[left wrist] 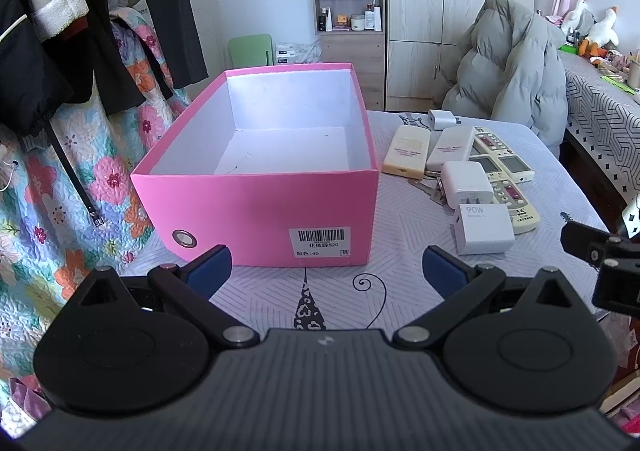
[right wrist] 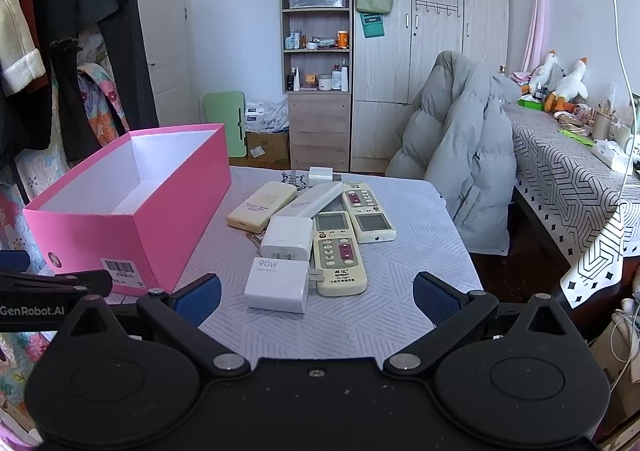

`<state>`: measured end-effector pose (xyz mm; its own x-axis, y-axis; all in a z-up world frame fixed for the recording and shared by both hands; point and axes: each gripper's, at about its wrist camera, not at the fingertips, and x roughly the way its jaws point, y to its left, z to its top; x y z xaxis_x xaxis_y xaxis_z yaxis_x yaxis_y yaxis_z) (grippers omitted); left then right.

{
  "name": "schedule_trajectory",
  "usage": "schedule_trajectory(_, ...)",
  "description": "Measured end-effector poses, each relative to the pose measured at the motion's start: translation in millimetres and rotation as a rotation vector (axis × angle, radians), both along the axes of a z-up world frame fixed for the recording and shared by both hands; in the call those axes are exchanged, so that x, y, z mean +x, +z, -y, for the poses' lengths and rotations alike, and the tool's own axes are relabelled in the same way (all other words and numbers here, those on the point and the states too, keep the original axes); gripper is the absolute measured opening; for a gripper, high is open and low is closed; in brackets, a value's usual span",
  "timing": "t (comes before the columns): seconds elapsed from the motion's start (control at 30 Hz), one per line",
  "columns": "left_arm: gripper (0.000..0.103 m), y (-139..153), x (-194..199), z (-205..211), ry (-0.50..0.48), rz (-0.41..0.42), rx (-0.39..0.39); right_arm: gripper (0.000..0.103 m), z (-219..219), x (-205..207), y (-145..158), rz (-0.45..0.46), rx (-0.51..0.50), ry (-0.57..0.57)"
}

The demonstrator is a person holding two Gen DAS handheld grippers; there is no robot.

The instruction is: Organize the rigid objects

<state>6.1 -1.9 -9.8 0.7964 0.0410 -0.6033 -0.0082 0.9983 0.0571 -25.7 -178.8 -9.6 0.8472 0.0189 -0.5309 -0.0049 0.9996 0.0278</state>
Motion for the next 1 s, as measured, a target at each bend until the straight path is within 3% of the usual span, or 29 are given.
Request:
schedule_trajectory(0.27, 0.103, 0.5, -0.5, -2.2, 0.003, -0.009, -0.012, 0.103, -3.4, -0.6, -0.8, 0.010, -0.018, 0.021)
schedule_trajectory(1.0, 0.103, -1.9, -2.9, 13.0, -0.021, -0.022, -0.039, 0.103, 27.4, -4.2, -0.6, 0.032, -0.001, -0.054)
